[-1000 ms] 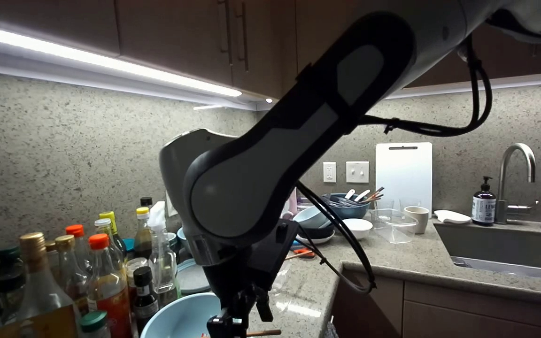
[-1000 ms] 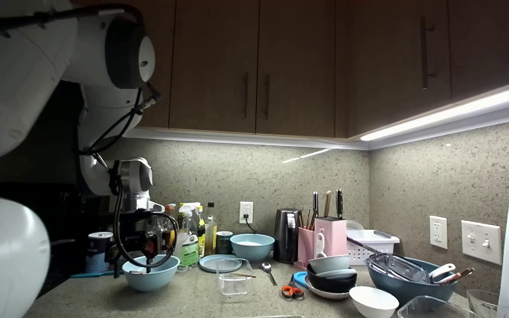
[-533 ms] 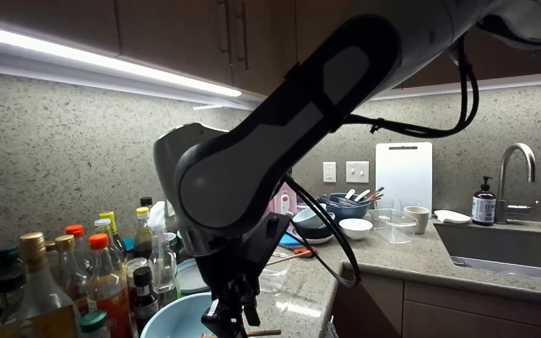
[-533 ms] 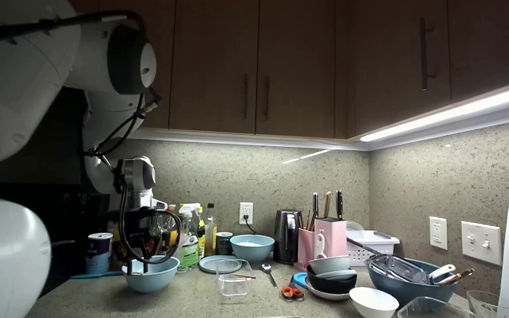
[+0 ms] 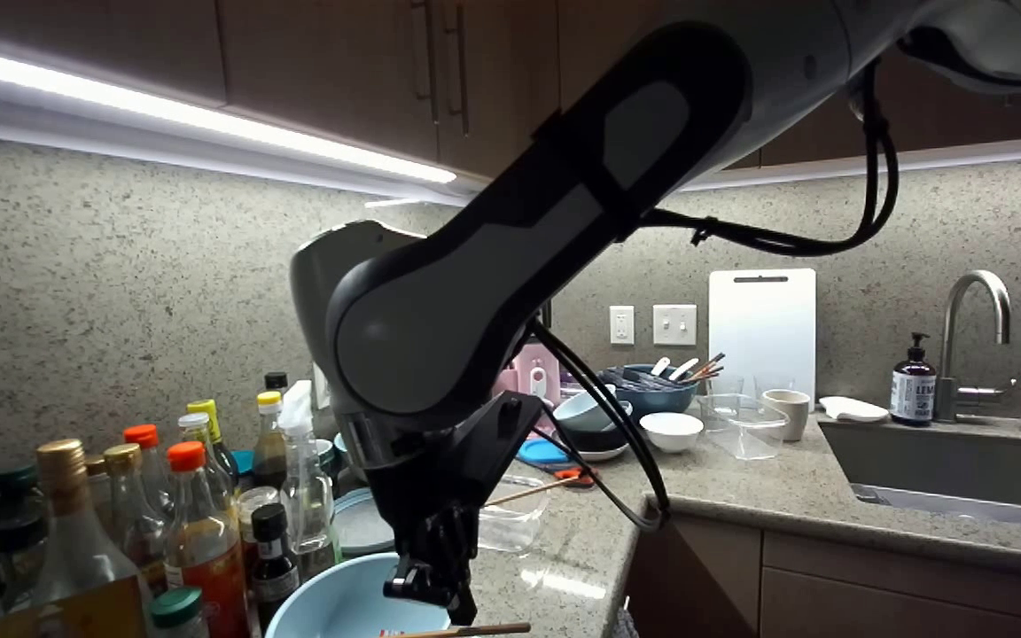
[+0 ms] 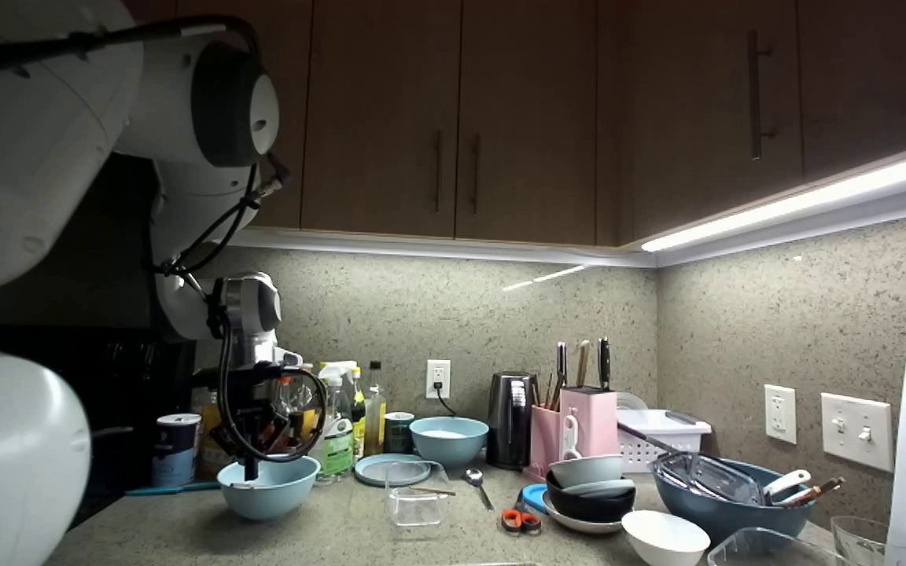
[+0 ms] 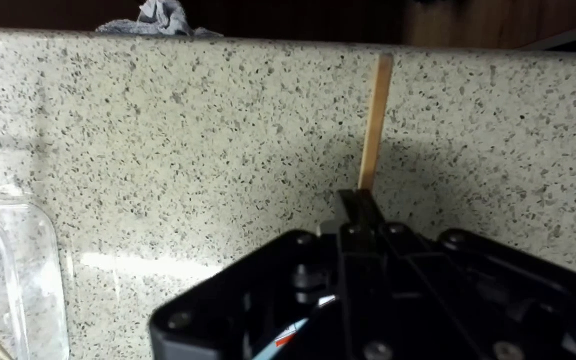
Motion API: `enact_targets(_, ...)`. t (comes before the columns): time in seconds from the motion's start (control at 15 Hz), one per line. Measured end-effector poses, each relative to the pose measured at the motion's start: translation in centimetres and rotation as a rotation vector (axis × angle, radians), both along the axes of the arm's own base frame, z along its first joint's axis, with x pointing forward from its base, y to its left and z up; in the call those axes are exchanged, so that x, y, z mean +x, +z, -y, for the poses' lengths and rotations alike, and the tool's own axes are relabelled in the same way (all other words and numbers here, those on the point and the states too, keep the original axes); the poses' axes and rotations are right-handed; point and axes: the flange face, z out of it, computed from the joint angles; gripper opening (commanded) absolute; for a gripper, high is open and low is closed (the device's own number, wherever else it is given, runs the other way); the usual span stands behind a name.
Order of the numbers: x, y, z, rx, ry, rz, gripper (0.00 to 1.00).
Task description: Move the chopstick from the bowl to the clear object
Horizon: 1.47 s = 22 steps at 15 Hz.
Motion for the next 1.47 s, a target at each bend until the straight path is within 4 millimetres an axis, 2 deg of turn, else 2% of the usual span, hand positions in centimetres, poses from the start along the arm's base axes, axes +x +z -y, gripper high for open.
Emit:
enact_targets(0.13,0.0,0.0,0.1,0.0,-0.001,0.0,0.22)
enact_targets(0.2,0.0,0.0,0.0,0.0,-0.001,0.0,0.54)
enact_targets(0.33,0.0,0.0,0.0,-0.001,-0.001,0.0,0.56)
enact_targets(0.67,0.2,-0.5,0.3,-0.004,-0.008,-0.007,0.88)
enact_targets(0.8,0.2,-0.7,0.4,-0.005,-0.013,-0.012,0.98)
enact_targets(1.33,-0.4,-1.7,0.9,-0.014,-0.031,-0.049,1.0)
enact_targets(1.4,-0.4,-1.8,1.0,-0.015,-0.035,-0.054,0.75)
enact_targets(1.47,-0.4,-2.0,1.1,-0.015,-0.039,-0.059,0.73)
